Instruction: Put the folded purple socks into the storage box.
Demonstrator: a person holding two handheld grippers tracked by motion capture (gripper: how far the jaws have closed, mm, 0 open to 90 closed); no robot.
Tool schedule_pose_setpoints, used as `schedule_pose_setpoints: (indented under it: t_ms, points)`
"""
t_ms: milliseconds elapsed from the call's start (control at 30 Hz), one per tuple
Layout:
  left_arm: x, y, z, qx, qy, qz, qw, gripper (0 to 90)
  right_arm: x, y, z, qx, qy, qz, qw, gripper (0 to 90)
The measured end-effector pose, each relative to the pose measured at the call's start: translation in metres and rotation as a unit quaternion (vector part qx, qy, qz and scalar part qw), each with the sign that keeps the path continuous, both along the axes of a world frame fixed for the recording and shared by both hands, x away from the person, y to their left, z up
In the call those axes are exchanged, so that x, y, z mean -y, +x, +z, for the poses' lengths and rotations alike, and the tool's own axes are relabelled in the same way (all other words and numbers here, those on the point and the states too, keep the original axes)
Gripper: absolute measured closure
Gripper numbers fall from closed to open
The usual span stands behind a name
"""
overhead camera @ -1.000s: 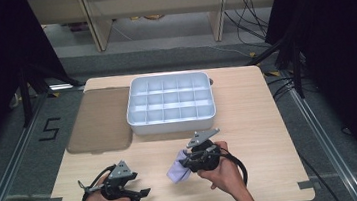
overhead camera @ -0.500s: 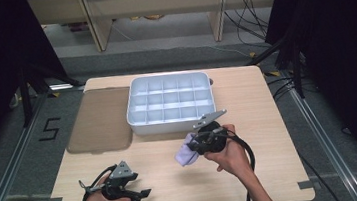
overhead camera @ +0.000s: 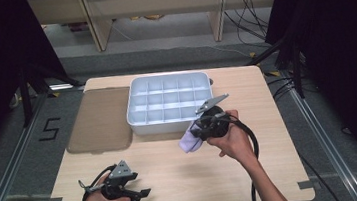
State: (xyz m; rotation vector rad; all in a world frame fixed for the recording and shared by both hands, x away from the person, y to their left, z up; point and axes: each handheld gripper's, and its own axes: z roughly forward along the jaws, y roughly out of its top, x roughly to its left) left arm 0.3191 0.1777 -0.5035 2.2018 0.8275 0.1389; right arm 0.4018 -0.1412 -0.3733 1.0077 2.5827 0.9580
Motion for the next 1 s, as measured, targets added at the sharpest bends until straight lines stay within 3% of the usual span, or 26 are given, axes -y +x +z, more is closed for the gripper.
schedule_pose_setpoints:
  t_ms: [133, 167, 267, 300, 567, 633, 833, 933, 1000]
  points:
    - [-0.001, 0.001, 0.0, 0.0, 0.006, -0.005, 1.0, 23.8, 0.002, 0.007, 0.011, 0.013, -0.001, -0.011, 0.9999, 73.9]
    - [-0.001, 0.001, 0.0, 0.0, 0.008, -0.008, 0.9999, 23.8, 0.003, 0.009, 0.012, 0.015, -0.004, -0.002, 0.9999, 73.8]
    - [0.0, 0.0, 0.0, -0.001, 0.0, -0.001, 1.0, 23.8, 0.004, 0.012, 0.017, 0.011, -0.006, -0.014, 0.9998, 73.8]
    - [-0.001, 0.001, 0.0, 0.0, 0.007, -0.006, 1.0, 23.8, 0.004, 0.014, 0.017, 0.019, -0.005, -0.016, 0.9997, 73.8]
    - [0.0, 0.0, 0.0, -0.002, -0.001, -0.002, 1.0, 23.8, 0.007, 0.027, 0.028, 0.015, -0.01, -0.031, 0.9994, 73.8]
    - [-0.001, 0.001, 0.001, 0.0, 0.007, -0.006, 1.0, 23.8, 0.007, 0.032, 0.03, 0.018, -0.014, -0.03, 0.9993, 73.8]
    - [-0.001, 0.001, 0.001, 0.003, 0.006, -0.003, 1.0, 23.6, 0.01, 0.043, 0.038, 0.023, -0.015, -0.038, 0.9989, 73.8]
    - [0.0, 0.0, 0.001, -0.001, -0.005, 0.005, 1.0, 23.6, 0.011, 0.052, 0.041, 0.027, -0.014, -0.048, 0.9984, 73.8]
    - [-0.001, 0.001, 0.001, 0.0, 0.004, -0.003, 1.0, 23.6, 0.011, 0.054, 0.042, 0.025, -0.015, -0.05, 0.9983, 73.8]
